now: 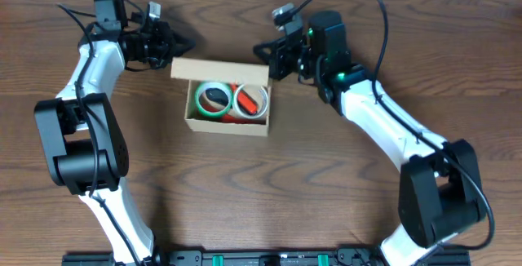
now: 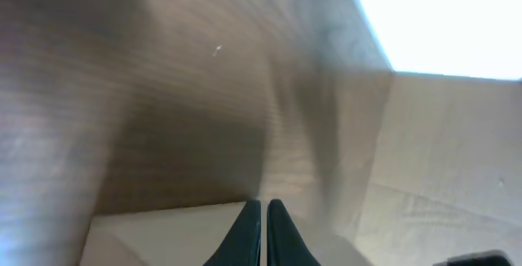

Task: Pack container
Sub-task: 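Fold the top lid down over the box with the right gripper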

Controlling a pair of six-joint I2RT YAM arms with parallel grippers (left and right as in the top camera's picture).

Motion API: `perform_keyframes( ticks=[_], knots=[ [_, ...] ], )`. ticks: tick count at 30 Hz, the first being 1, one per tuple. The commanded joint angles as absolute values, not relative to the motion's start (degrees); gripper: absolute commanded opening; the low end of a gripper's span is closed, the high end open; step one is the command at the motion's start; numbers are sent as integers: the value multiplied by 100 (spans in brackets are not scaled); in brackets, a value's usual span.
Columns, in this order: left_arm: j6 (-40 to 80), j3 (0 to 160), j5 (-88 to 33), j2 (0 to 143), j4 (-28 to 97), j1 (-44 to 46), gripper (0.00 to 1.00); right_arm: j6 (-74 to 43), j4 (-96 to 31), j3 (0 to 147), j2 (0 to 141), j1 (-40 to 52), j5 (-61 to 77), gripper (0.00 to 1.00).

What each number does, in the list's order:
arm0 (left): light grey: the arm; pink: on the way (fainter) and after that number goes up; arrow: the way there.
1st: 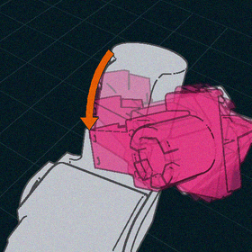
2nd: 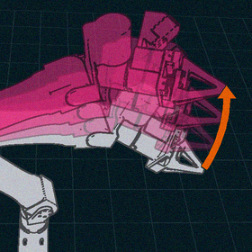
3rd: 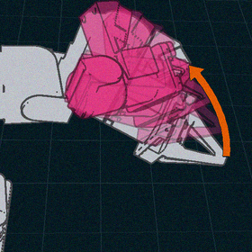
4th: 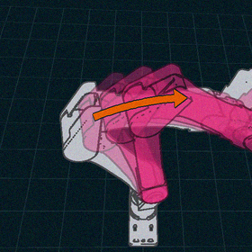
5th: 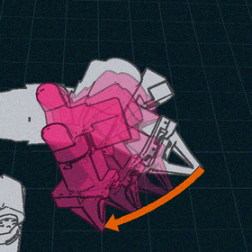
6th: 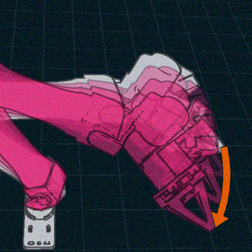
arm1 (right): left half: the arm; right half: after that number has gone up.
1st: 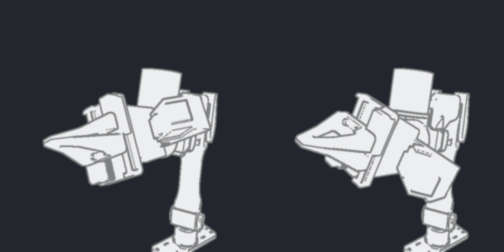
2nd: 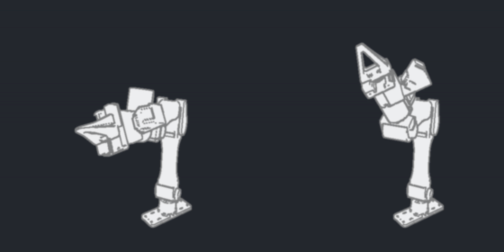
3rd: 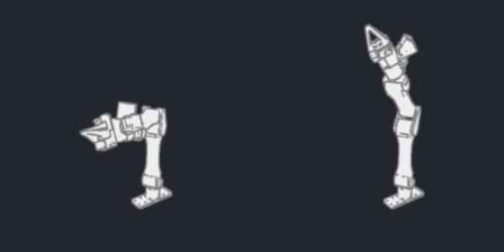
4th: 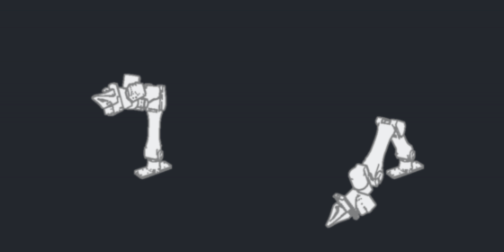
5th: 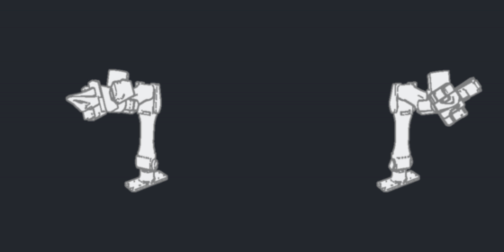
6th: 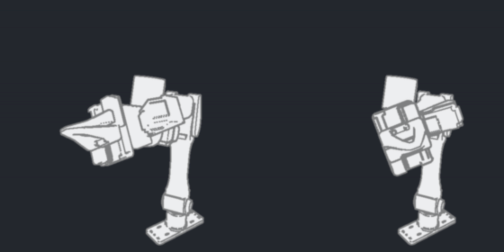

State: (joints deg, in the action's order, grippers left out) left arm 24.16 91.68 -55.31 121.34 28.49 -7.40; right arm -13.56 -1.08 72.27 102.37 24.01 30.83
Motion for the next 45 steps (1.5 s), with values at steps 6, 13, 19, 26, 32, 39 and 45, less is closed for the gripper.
perform_keyframes(
  ticks=[6, 13, 19, 26, 32, 39, 45],
  knots=[
    [1616, 10486, -3369, 12169, 5231, -749, 5, -1586, -794, 7286, 9867, 3208, 2274, 1],
    [1400, 10696, -3148, 12169, 6031, -746, 5, -1673, -1164, 7297, 9810, 3391, 2018, 1],
    [1347, 10700, -2729, 12169, 6469, -760, 5, -1826, -1588, 7542, 9760, 3575, 2025, 1],
    [1374, 10947, -2335, 12169, 6816, -760, 5, -1931, -1758, 7542, 9795, 4082, 1625, 1],
    [1369, 11242, -1848, 12169, 7406, -740, 6, -1973, -1761, 7542, 9957, 4403, 1579, 1],
    [1369, 11225, -1839, 12171, 7787, -600, 6, -2080, -1916, 7542, 10254, 4473, 1542, 1],
    [1376, 11225, -1780, 12171, 7780, -521, 6, -2097, -2265, 7542, 10610, 4525, 1500, 1]
  ],
)
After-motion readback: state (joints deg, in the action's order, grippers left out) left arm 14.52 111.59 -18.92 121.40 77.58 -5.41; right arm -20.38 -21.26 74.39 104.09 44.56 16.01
